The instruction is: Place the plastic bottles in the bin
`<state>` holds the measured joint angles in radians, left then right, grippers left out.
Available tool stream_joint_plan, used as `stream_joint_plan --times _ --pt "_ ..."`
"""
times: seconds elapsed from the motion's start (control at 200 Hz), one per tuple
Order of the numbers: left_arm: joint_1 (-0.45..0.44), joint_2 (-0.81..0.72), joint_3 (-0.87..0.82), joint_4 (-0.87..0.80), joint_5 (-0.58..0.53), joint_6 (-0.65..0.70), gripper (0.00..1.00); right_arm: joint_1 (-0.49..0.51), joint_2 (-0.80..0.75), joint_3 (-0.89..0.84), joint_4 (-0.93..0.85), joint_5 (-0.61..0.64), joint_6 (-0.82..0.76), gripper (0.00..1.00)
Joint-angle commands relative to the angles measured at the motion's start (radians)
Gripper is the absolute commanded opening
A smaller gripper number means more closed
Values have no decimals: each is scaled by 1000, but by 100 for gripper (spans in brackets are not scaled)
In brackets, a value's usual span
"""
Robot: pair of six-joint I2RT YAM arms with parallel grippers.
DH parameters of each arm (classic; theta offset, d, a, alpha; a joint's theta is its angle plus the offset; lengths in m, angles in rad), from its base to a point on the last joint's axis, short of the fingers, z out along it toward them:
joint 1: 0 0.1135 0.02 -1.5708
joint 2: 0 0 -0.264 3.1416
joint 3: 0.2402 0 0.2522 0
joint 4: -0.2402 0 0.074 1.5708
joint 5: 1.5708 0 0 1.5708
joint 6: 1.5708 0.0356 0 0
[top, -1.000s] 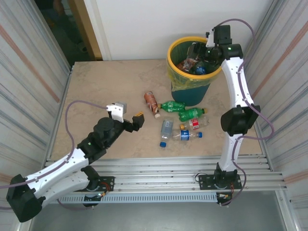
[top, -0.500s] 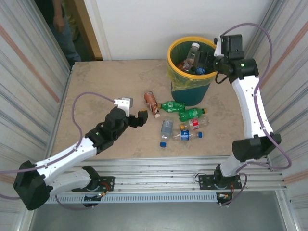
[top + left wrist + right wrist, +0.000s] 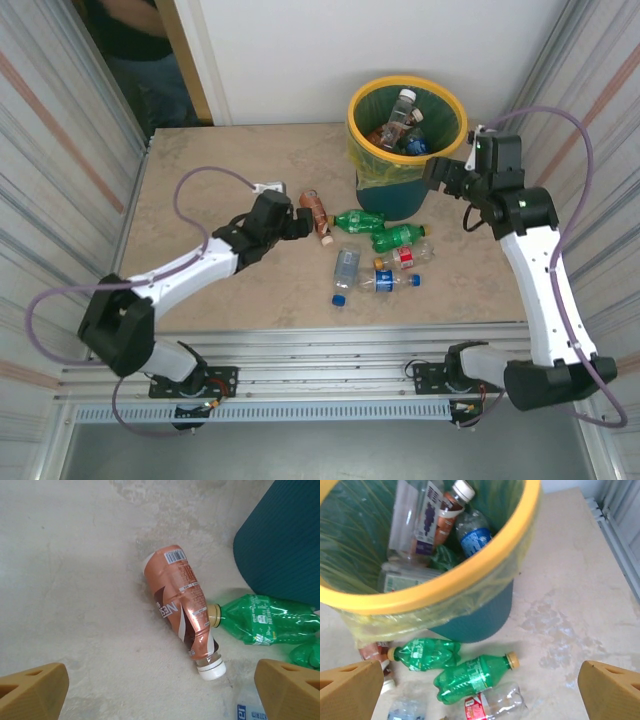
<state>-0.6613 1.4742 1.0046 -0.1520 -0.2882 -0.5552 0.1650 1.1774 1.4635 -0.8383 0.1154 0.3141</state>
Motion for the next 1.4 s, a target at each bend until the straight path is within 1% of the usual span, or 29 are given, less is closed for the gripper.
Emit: stream_joint_plan --times 0.0,0.205,0.466,0.681,0.977,1.172,1.257,1.393 --pt "11 94 86 -57 15 -43 93 -4 -57 -52 5 52 47 98" --pt "21 298 245 -109 38 -44 92 -13 -113 -92 -18 62 54 98" --pt "46 486 419 -183 58 -49 92 -21 -145 -128 -19 49 66 98" --pt "73 588 527 -224 86 -56 92 -24 -144 -141 -15 31 74 98" --pt "94 686 627 -277 91 -55 91 -24 -139 -153 -8 11 81 98" --pt "113 707 632 -294 99 -70 84 -24 -134 -157 -3 -2 86 98" --pt "120 711 623 -300 99 -74 78 -24 -131 -156 0 -8 88 98" --pt "136 712 603 -304 131 -97 70 -24 -126 -155 0 -9 87 98"
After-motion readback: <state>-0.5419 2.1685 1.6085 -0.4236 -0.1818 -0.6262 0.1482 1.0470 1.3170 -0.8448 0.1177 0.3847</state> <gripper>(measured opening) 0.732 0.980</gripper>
